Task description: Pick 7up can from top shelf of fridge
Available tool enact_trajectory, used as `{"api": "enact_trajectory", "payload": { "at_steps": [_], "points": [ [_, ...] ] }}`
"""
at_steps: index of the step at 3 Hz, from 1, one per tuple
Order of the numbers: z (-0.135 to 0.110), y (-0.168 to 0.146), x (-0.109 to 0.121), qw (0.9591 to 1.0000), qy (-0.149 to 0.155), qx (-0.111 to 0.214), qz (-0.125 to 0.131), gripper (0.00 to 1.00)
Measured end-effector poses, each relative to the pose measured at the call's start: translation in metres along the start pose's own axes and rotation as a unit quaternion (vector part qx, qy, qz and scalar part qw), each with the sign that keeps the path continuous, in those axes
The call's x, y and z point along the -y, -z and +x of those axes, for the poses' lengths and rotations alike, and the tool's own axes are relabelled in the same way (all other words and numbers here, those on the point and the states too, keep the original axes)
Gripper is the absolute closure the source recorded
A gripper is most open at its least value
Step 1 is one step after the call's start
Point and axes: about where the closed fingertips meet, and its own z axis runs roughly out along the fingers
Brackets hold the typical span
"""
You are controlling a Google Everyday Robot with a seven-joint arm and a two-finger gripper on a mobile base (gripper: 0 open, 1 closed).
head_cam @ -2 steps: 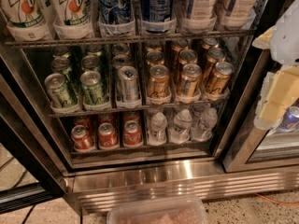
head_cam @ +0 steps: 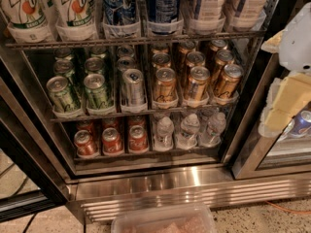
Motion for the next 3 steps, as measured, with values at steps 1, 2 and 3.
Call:
{"api": "enact_trajectory", "payload": {
  "at_steps": [1, 2, 3],
  "points": [
    [-0.029, -0.008, -0.030, 0.9983, -0.033, 0.048, 0.009, 0.00],
    [-0.078, -0.022, -0.048, 0.9905, -0.051, 0.127, 0.018, 0.00],
    [-0.140, -0.026, -0.042, 0.9773, -0.016, 0.209, 0.033, 0.00]
  ]
}}
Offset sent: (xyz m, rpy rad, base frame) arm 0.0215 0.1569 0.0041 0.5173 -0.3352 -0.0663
